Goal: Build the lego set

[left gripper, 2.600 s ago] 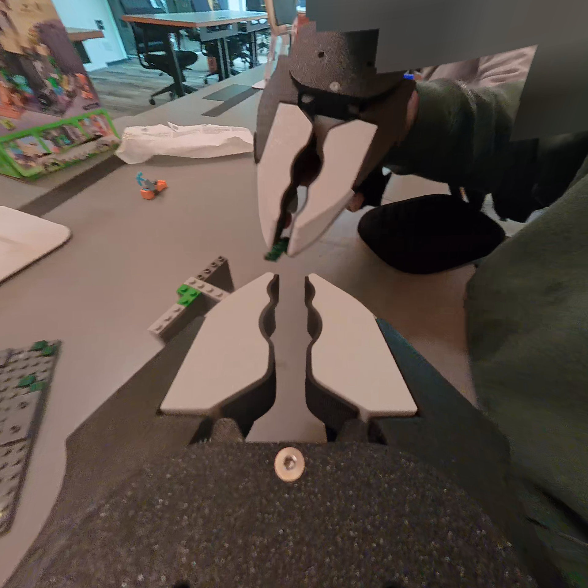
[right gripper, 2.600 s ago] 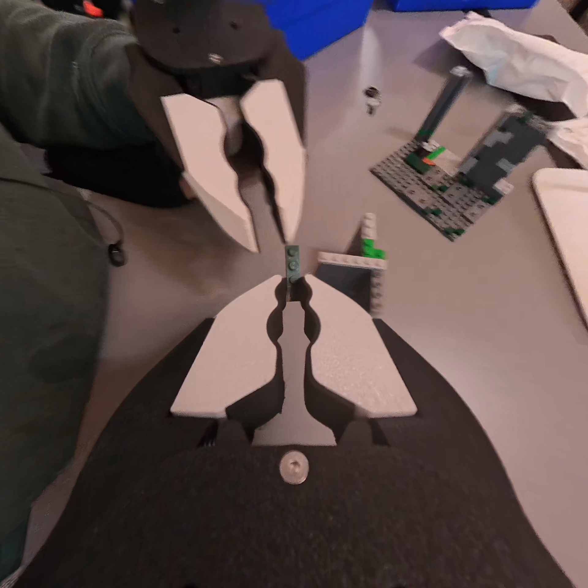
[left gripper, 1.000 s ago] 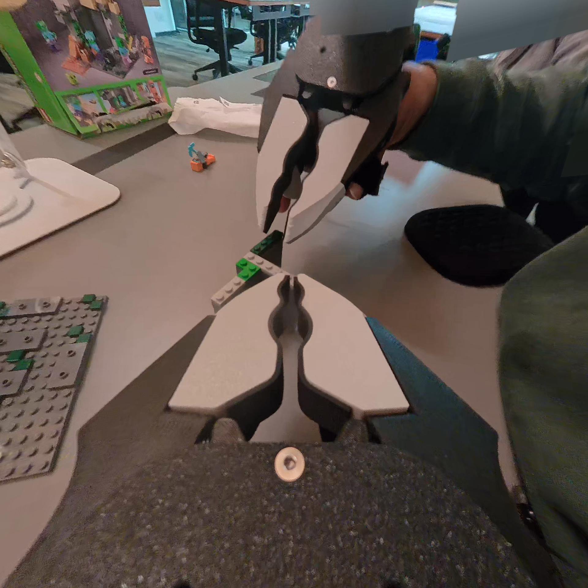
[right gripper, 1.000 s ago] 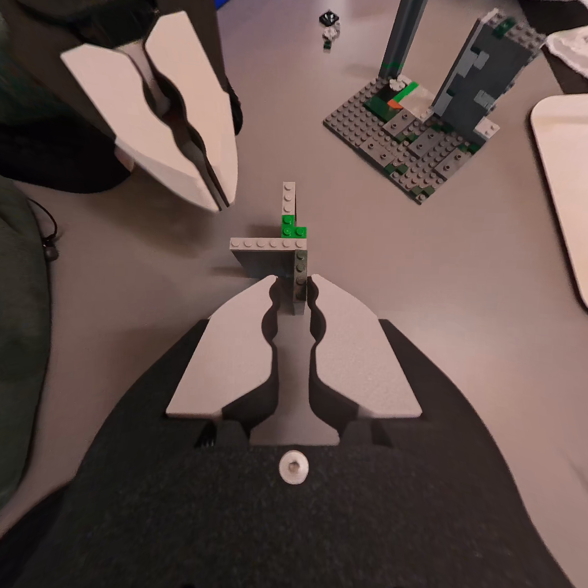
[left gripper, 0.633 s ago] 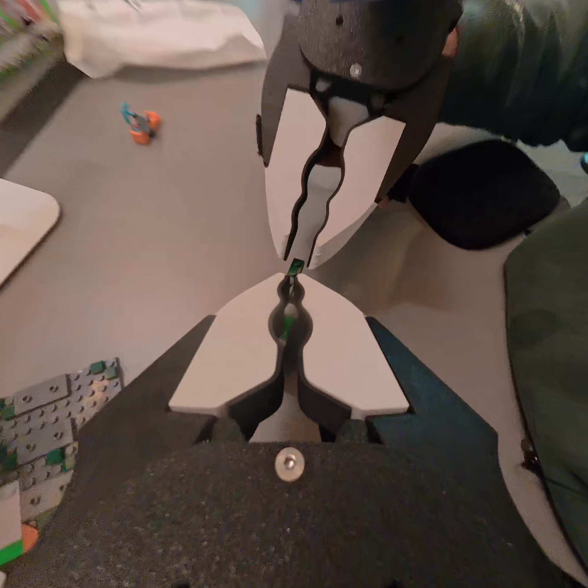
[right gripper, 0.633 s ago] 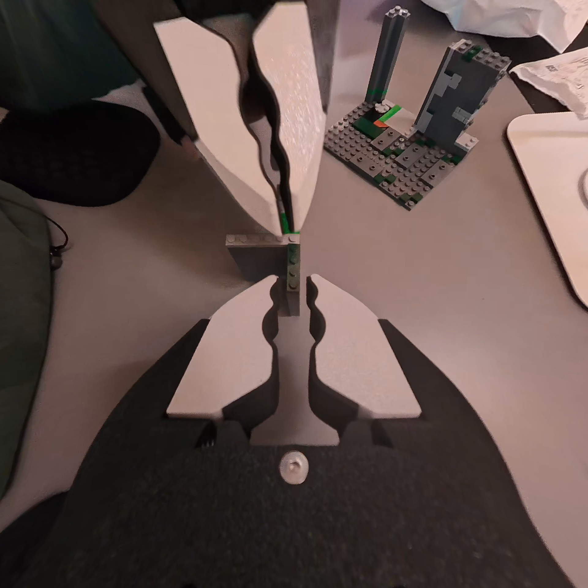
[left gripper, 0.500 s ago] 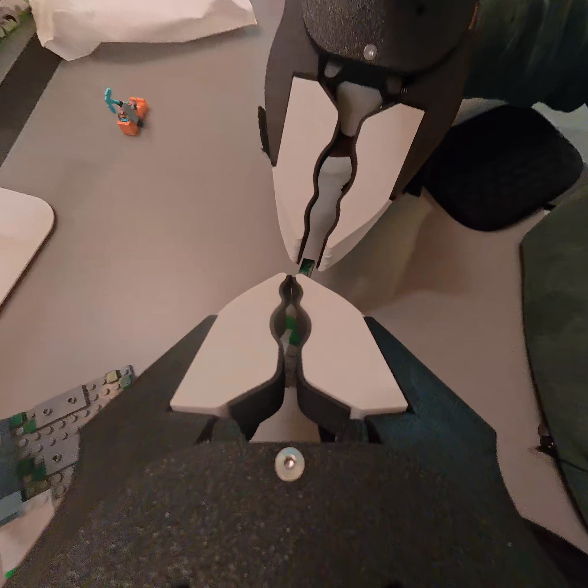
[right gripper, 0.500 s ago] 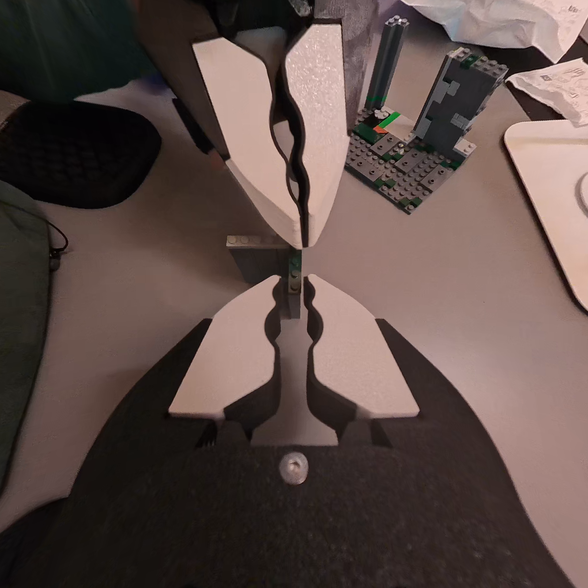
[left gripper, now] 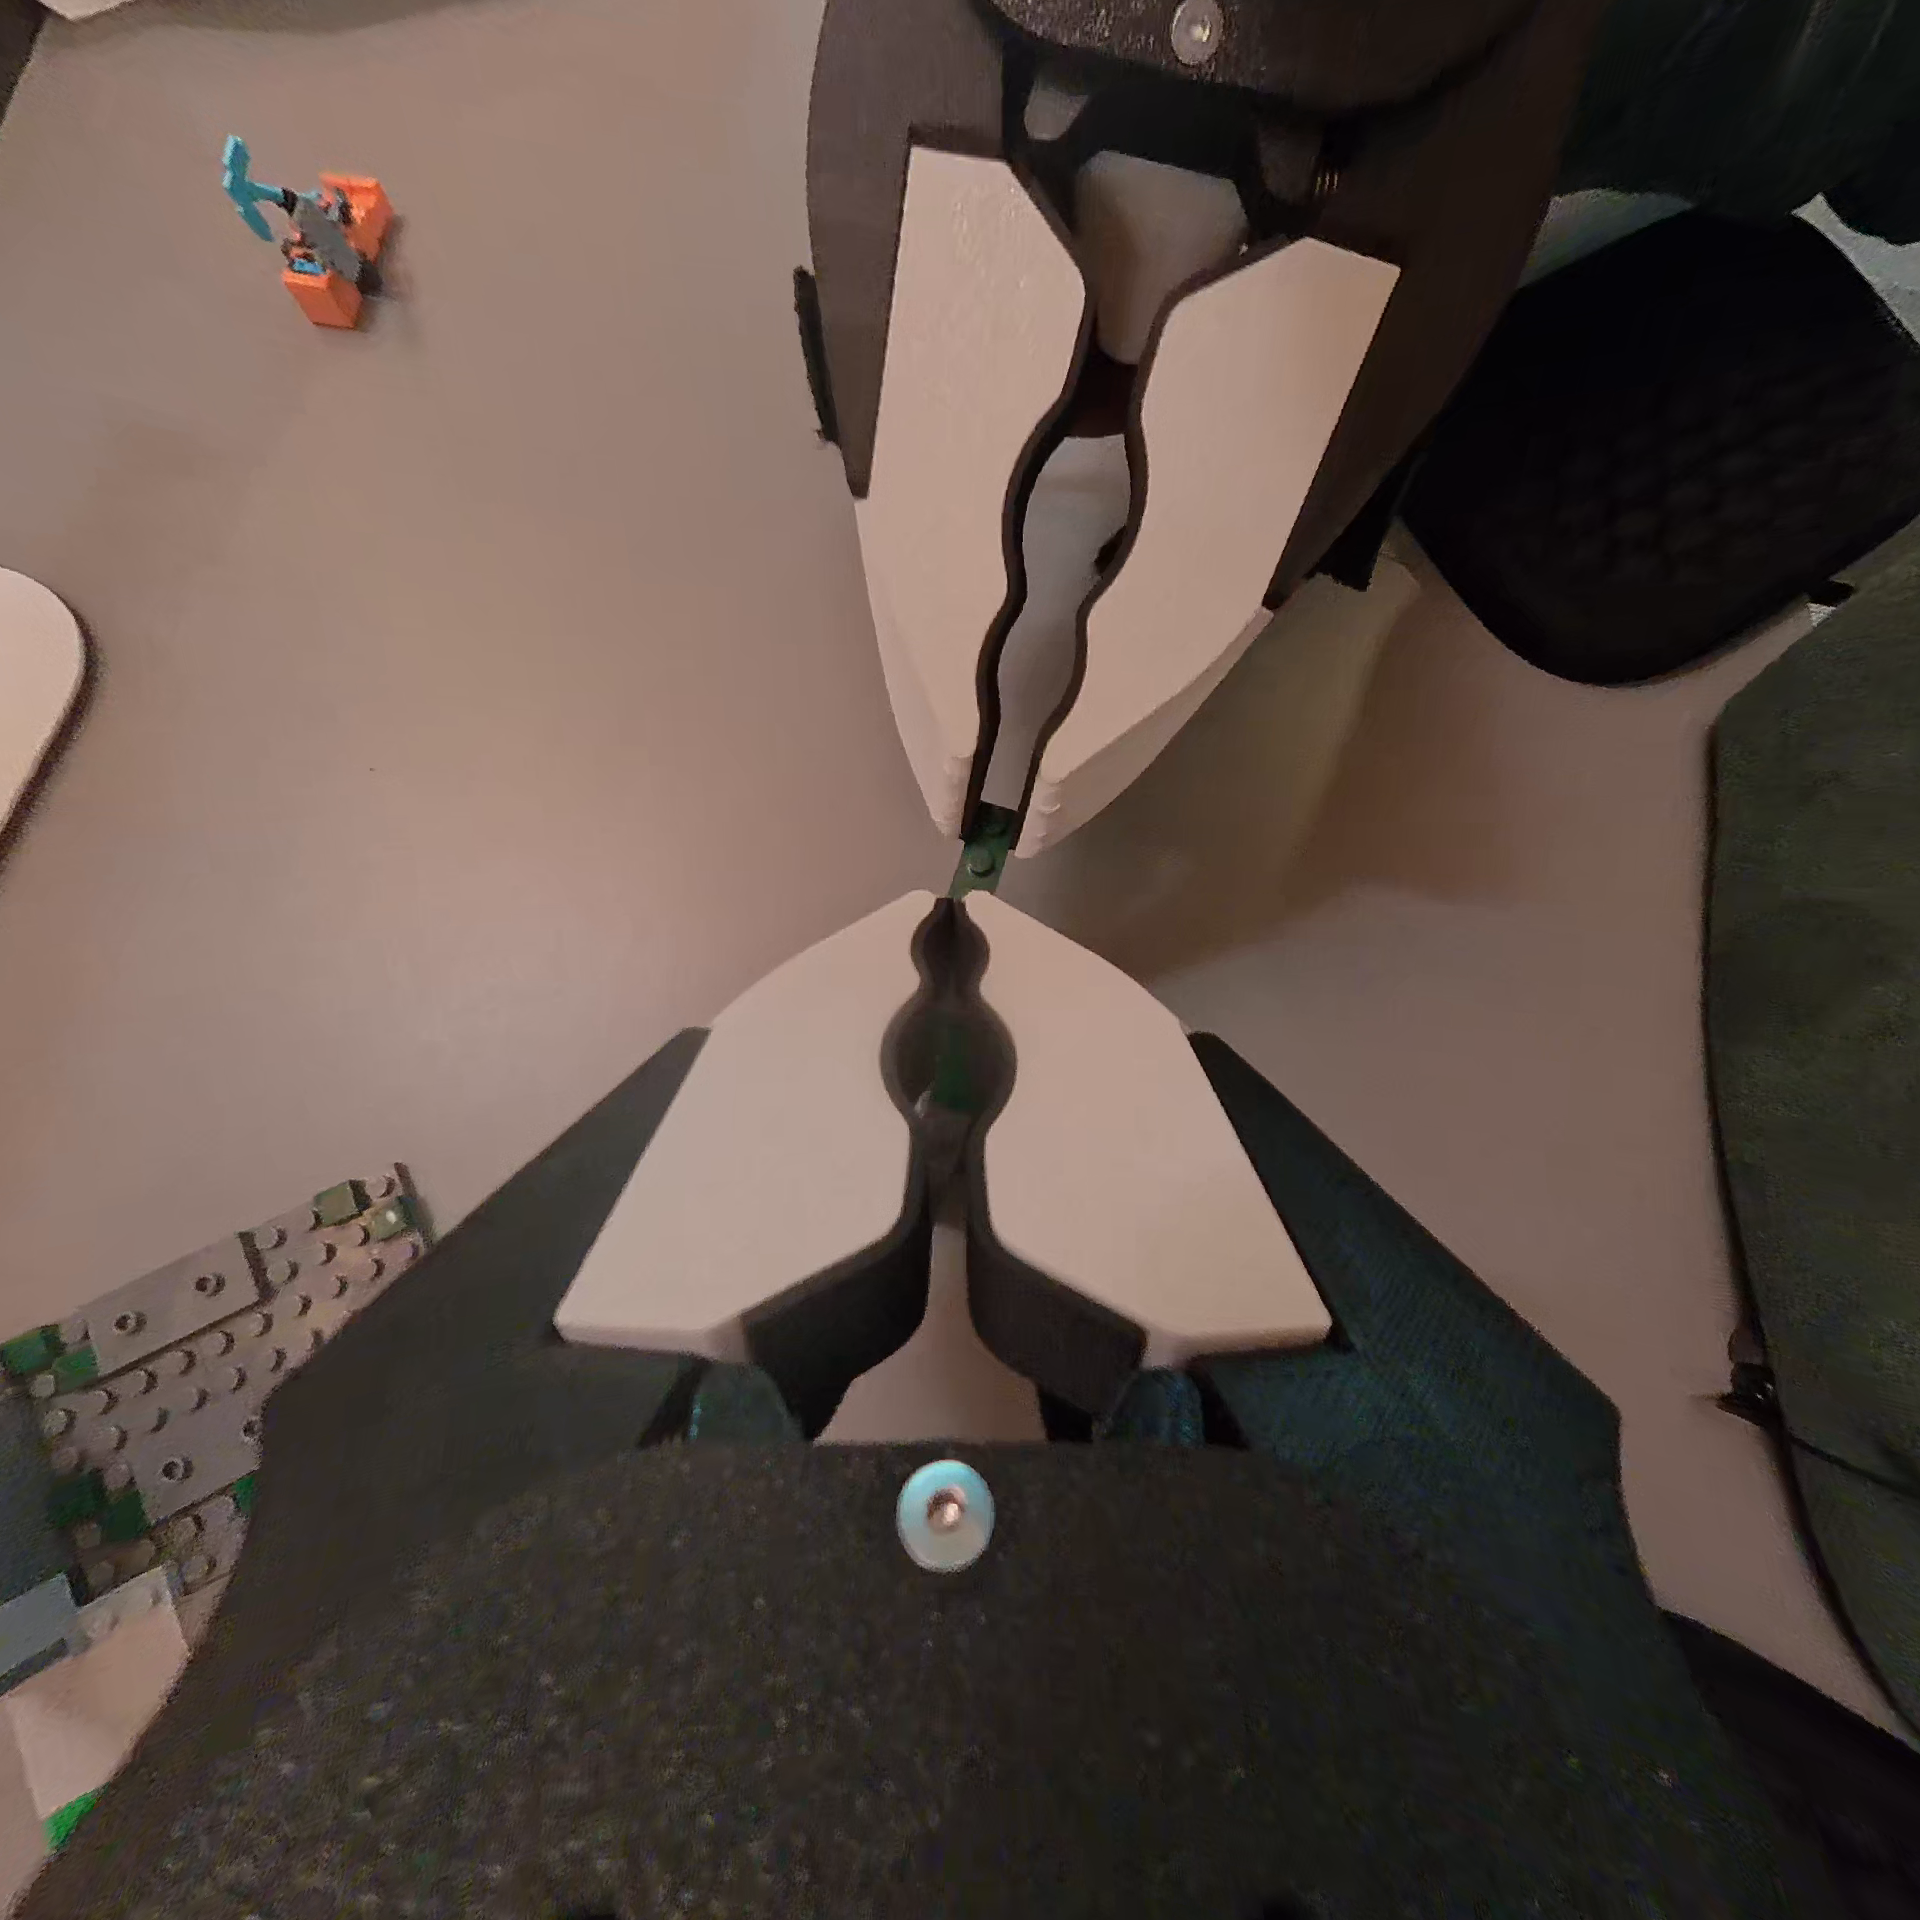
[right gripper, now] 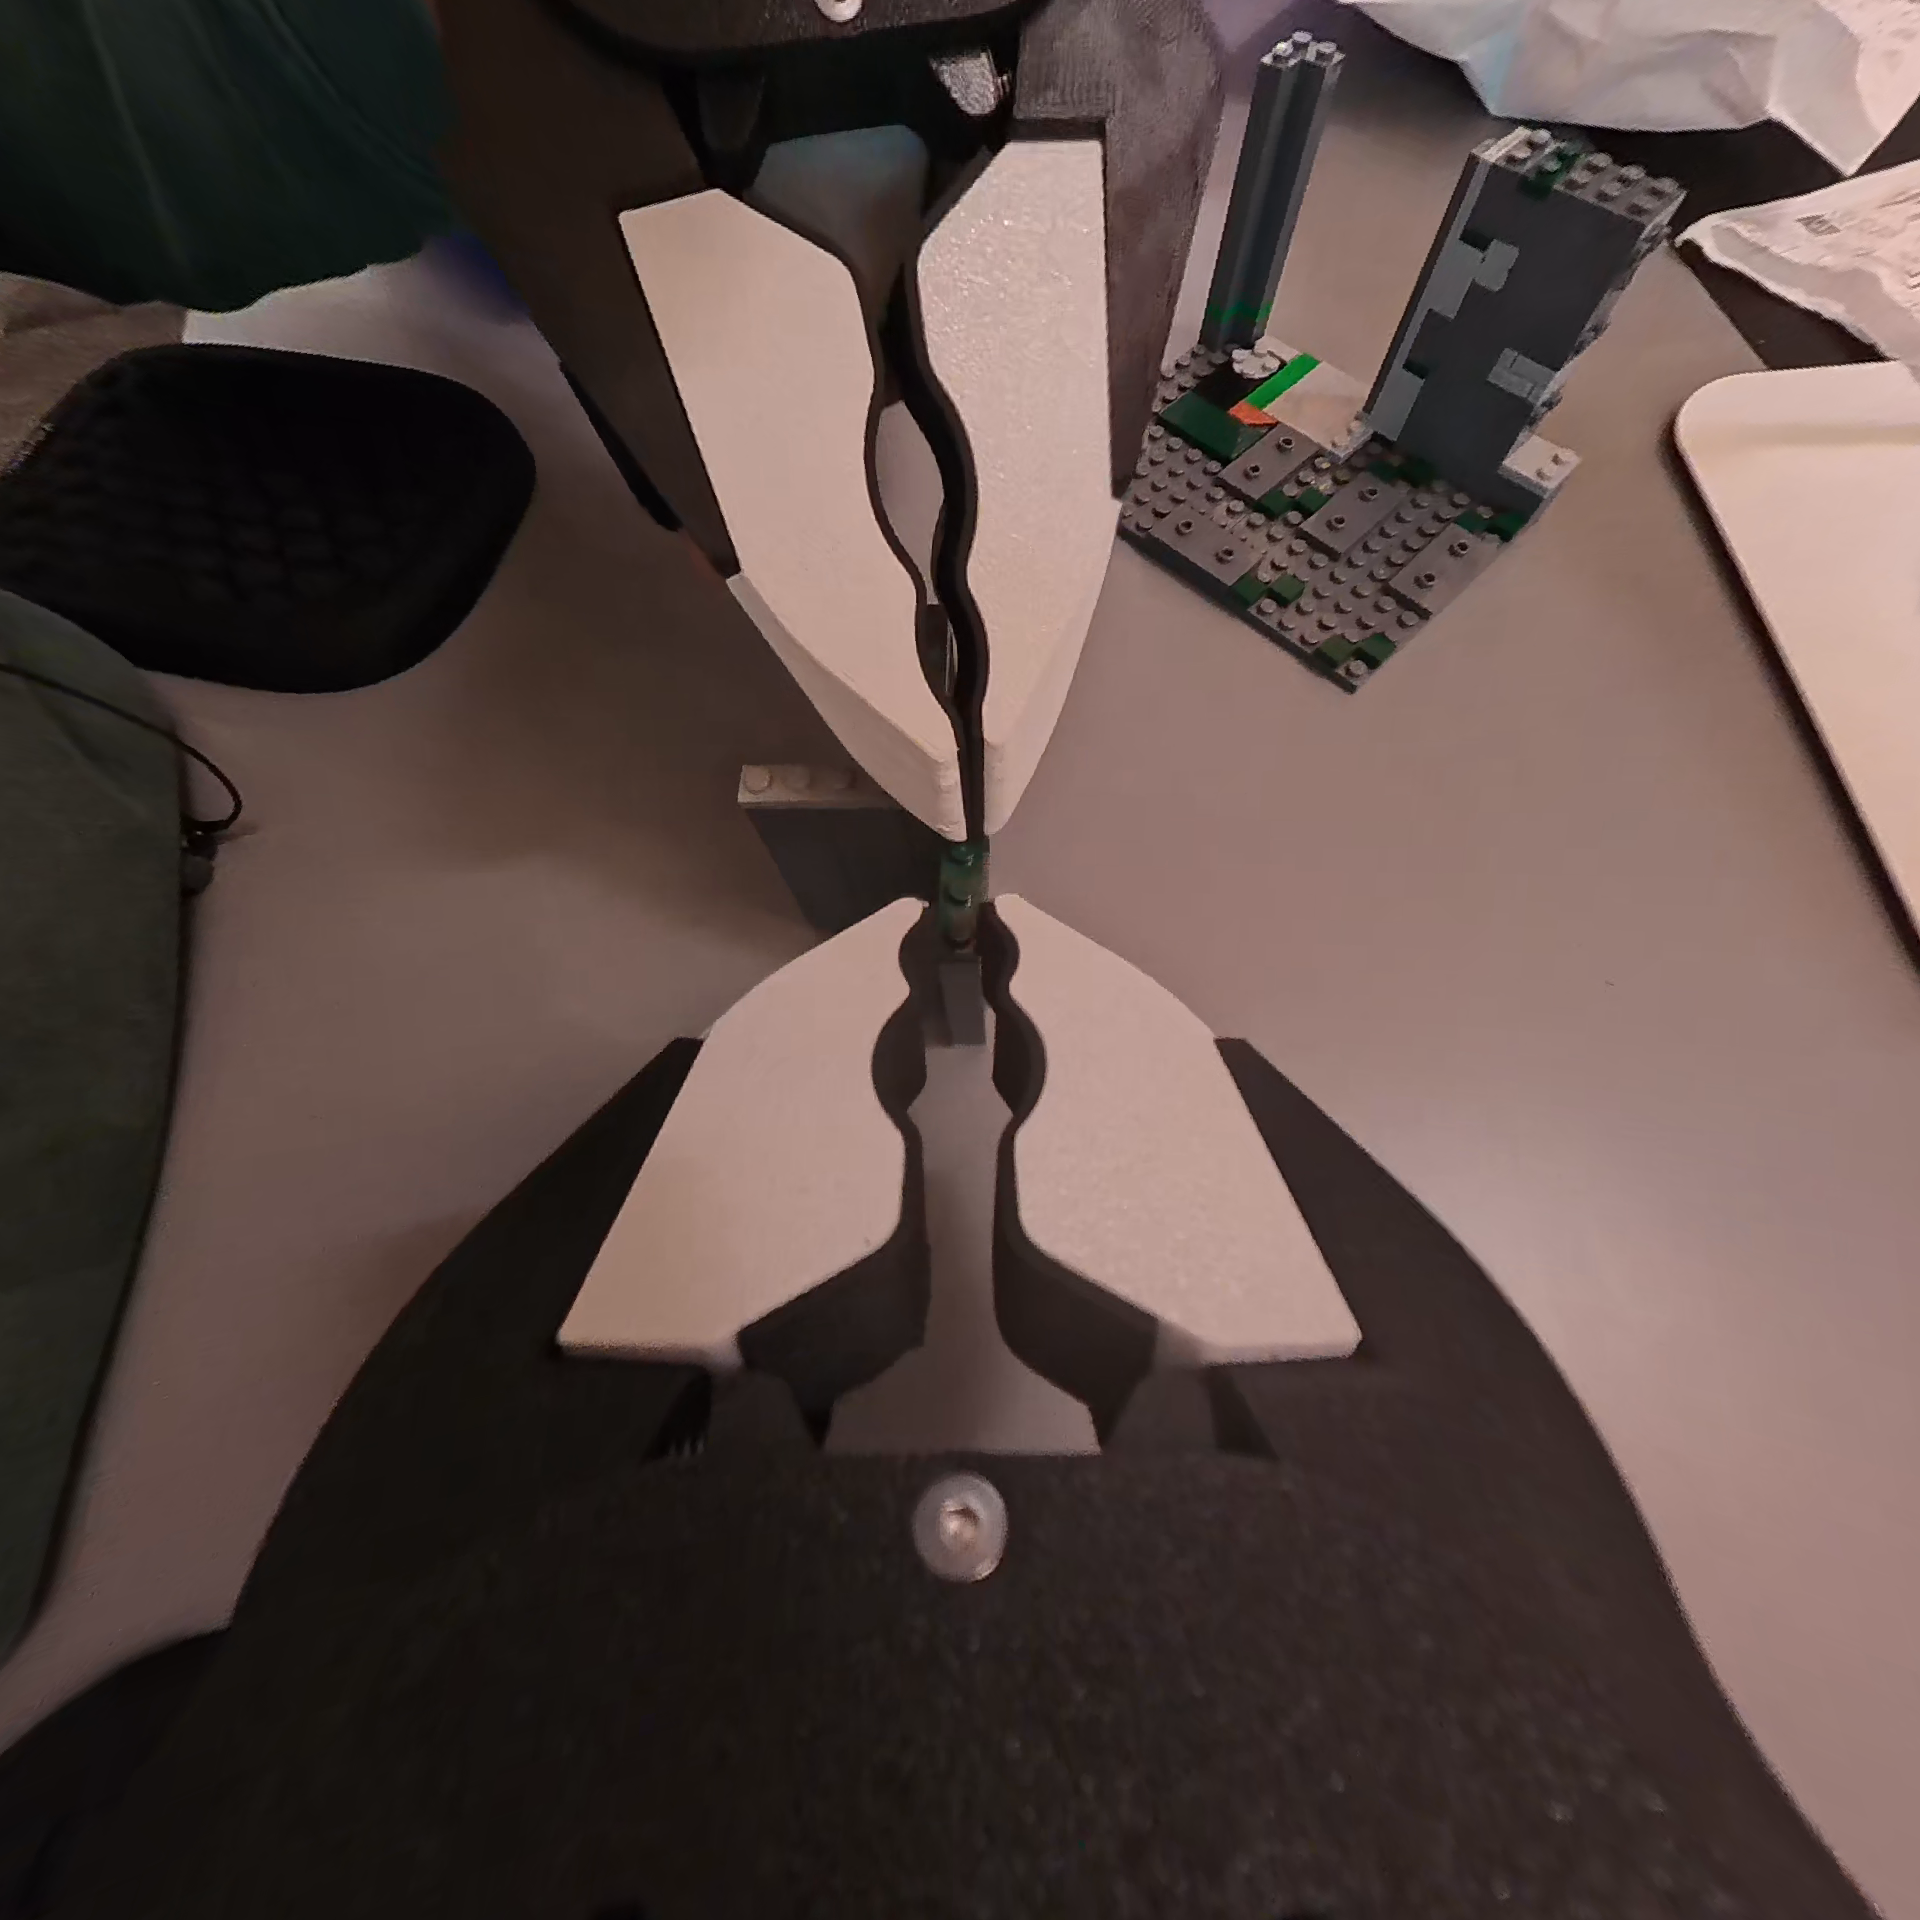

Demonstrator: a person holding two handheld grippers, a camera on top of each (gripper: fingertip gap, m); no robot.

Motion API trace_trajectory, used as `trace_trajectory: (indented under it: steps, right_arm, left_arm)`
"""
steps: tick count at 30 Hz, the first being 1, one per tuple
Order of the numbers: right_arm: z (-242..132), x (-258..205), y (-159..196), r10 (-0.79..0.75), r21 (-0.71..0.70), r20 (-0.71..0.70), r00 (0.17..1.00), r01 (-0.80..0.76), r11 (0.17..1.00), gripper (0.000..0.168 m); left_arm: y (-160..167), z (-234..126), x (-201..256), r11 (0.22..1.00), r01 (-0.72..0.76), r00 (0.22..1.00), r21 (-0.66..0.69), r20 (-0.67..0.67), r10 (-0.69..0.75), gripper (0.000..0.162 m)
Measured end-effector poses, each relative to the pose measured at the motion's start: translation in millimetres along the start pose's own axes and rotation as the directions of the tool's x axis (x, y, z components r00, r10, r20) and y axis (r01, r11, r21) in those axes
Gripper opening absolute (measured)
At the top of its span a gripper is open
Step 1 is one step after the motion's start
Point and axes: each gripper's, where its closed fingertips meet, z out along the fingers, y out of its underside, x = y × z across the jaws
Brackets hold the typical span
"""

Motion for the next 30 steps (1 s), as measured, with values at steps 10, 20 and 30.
trace_trajectory:
  steps: [10, 20, 30]
  right_arm:
    - [0.9, -0.1, 1.8, 0.037, -0.069, 0.035, 0.999, -0.035, 0.997, 0.007]
    - [1.4, -0.4, 2.8, -0.069, -0.120, -0.027, 0.997, 0.066, 0.991, 0.007]
    - [2.2, -1.1, 1.4, -0.079, -0.106, -0.043, 0.996, 0.074, 0.992, 0.007]
  left_arm:
    - [1.4, 0.6, -1.9, 0.995, -0.010, 1.000, -0.096, 0.003, 0.010, 0.000]
    - [2.2, 0.5, -2.0, 0.986, -0.098, 0.993, -0.133, 0.048, 0.105, 0.000]
    - [2.2, -1.6, 1.4, 0.980, -0.137, 0.990, -0.141, 0.014, 0.141, 0.000]
